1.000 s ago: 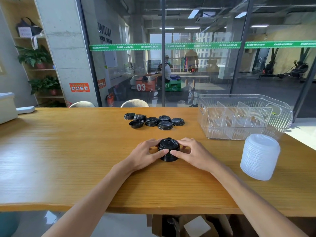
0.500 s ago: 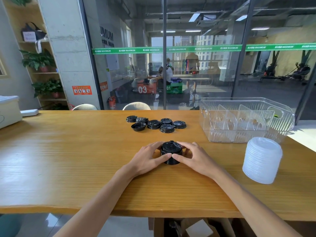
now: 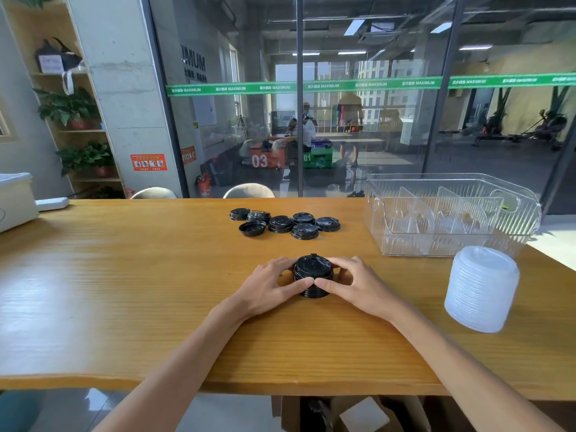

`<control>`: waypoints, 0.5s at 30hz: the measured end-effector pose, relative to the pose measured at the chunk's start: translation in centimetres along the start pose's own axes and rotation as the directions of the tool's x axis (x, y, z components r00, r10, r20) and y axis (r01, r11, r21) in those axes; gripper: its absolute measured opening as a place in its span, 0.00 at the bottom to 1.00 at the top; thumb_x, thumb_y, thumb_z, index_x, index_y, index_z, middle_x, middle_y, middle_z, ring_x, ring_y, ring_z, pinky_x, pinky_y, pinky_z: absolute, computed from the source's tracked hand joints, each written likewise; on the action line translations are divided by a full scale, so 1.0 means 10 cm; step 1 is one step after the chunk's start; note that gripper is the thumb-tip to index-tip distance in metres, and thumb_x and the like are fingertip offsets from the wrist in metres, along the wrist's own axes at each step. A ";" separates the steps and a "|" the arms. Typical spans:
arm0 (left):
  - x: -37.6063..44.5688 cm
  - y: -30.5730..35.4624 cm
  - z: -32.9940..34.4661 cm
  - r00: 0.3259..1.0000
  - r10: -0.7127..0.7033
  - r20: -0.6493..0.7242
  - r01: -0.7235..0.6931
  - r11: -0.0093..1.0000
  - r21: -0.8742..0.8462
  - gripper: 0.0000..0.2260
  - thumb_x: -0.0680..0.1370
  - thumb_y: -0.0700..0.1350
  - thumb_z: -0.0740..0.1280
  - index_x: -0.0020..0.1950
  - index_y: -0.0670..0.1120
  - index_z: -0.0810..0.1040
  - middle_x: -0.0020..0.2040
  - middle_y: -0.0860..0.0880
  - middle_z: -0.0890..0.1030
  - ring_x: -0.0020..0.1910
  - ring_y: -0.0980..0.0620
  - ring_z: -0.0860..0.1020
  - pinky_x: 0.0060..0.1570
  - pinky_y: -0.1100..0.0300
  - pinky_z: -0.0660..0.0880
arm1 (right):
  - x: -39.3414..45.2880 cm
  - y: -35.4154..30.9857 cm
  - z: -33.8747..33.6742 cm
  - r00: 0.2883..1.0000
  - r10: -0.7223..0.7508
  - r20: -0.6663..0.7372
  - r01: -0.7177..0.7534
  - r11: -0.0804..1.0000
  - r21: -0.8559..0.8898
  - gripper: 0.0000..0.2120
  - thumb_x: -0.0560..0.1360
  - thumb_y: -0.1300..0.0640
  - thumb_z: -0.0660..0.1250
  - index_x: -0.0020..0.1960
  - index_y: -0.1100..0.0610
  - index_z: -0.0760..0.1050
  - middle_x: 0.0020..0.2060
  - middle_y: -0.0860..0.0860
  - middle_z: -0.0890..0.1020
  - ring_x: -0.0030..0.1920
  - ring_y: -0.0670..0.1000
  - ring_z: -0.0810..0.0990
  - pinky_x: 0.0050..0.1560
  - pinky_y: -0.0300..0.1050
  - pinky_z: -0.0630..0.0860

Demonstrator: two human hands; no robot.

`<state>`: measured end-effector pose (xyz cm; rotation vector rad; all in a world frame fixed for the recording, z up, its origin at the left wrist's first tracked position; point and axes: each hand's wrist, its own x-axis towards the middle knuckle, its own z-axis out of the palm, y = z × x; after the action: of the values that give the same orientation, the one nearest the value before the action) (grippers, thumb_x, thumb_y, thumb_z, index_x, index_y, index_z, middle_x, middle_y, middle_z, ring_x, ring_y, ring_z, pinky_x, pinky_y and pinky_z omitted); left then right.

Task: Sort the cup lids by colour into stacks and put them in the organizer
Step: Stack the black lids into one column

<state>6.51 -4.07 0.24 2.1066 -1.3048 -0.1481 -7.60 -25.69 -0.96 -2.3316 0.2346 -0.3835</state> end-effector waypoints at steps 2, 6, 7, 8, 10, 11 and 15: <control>0.00 -0.01 -0.01 1.000 -0.028 0.003 0.028 0.999 -0.016 0.40 0.79 0.73 0.66 0.86 0.57 0.63 0.79 0.54 0.74 0.77 0.55 0.72 0.78 0.43 0.69 | -0.01 -0.01 0.00 1.000 0.011 0.004 -0.011 1.000 0.002 0.45 0.68 0.20 0.68 0.79 0.39 0.70 0.67 0.41 0.73 0.71 0.43 0.70 0.72 0.44 0.66; 0.00 -0.03 0.00 0.999 -0.043 -0.001 0.043 0.998 -0.042 0.43 0.74 0.74 0.72 0.84 0.60 0.64 0.75 0.58 0.78 0.73 0.59 0.74 0.76 0.46 0.72 | 0.00 -0.03 -0.01 0.999 0.043 0.012 -0.044 0.999 0.021 0.51 0.62 0.15 0.66 0.79 0.38 0.70 0.66 0.41 0.73 0.68 0.43 0.72 0.69 0.44 0.68; 0.00 -0.03 0.00 0.999 -0.044 -0.007 0.044 0.998 -0.044 0.42 0.73 0.73 0.73 0.83 0.59 0.67 0.73 0.59 0.79 0.72 0.59 0.76 0.75 0.46 0.73 | 0.01 -0.03 -0.01 0.999 0.046 0.017 -0.046 0.998 0.037 0.51 0.62 0.14 0.65 0.79 0.39 0.70 0.66 0.41 0.74 0.68 0.43 0.73 0.70 0.45 0.70; 0.00 -0.04 0.00 0.999 -0.046 -0.016 0.045 0.998 -0.045 0.41 0.73 0.72 0.74 0.82 0.58 0.69 0.72 0.60 0.80 0.71 0.59 0.77 0.73 0.46 0.74 | 0.04 -0.03 -0.02 0.999 0.051 0.015 -0.051 0.997 0.061 0.50 0.64 0.15 0.65 0.79 0.40 0.71 0.66 0.40 0.76 0.67 0.41 0.74 0.71 0.47 0.71; 0.00 -0.05 -0.02 0.998 -0.049 -0.037 0.047 0.998 -0.028 0.40 0.74 0.71 0.75 0.81 0.56 0.70 0.72 0.59 0.80 0.70 0.59 0.77 0.72 0.46 0.75 | 0.11 -0.03 -0.05 0.997 0.072 -0.019 -0.070 0.992 0.109 0.45 0.71 0.18 0.63 0.78 0.44 0.72 0.63 0.37 0.79 0.64 0.36 0.74 0.70 0.47 0.73; 0.00 -0.04 -0.03 0.998 -0.048 -0.046 0.048 0.999 -0.008 0.40 0.74 0.71 0.74 0.81 0.55 0.70 0.72 0.58 0.80 0.70 0.58 0.77 0.72 0.47 0.75 | 0.17 -0.02 -0.06 0.995 0.081 -0.052 -0.075 0.991 0.107 0.42 0.73 0.21 0.63 0.78 0.46 0.73 0.62 0.37 0.79 0.63 0.35 0.74 0.66 0.43 0.74; -0.03 -0.03 -0.05 0.997 -0.048 -0.063 0.055 0.993 0.104 0.40 0.74 0.74 0.70 0.81 0.57 0.69 0.74 0.57 0.79 0.72 0.55 0.75 0.73 0.49 0.70 | 0.50 0.00 -0.05 0.987 0.086 -0.135 -0.093 0.995 -0.047 0.33 0.81 0.33 0.65 0.79 0.51 0.71 0.55 0.36 0.79 0.62 0.45 0.77 0.62 0.48 0.76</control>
<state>6.80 -3.51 0.36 2.2169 -1.2477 -0.0379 -3.10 -27.40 0.40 -2.3408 0.4176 -0.4935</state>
